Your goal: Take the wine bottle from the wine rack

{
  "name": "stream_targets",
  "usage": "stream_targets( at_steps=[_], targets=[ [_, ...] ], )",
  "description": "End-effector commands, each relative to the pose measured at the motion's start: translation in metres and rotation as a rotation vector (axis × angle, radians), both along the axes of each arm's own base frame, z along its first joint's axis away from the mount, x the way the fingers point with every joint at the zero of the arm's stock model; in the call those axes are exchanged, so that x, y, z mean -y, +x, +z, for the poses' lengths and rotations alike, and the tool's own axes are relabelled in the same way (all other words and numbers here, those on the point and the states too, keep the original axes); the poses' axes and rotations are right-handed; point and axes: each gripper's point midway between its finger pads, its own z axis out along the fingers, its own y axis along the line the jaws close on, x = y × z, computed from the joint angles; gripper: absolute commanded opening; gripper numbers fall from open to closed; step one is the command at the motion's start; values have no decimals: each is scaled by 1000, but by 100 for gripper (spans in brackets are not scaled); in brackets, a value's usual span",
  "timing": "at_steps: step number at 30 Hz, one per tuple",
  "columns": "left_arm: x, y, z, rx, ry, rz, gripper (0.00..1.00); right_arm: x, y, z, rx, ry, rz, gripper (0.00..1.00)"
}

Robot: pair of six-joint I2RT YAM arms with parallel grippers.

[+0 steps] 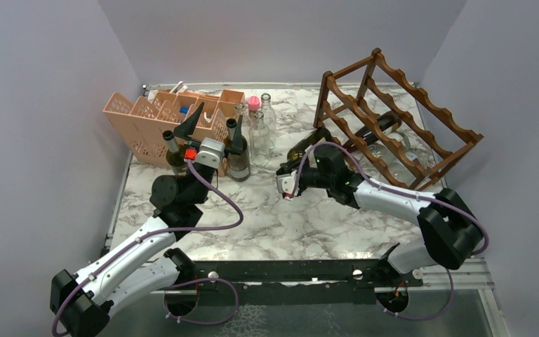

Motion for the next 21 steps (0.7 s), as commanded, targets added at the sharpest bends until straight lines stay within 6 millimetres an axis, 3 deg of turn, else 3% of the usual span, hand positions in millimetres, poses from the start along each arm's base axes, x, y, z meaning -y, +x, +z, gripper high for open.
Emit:
stream_targets(
  at_steps=[1, 12, 21],
  targets=[
    [-1, -3, 3, 21, 7, 3, 94, 3, -41, 5, -242, 96, -11, 15],
    [-4, -1, 3, 25, 21, 29, 94, -13, -79, 84, -433, 351, 82, 10],
    [-13, 3, -1, 37, 60, 93, 94, -31, -94, 136, -582, 500, 173, 1]
  ],
)
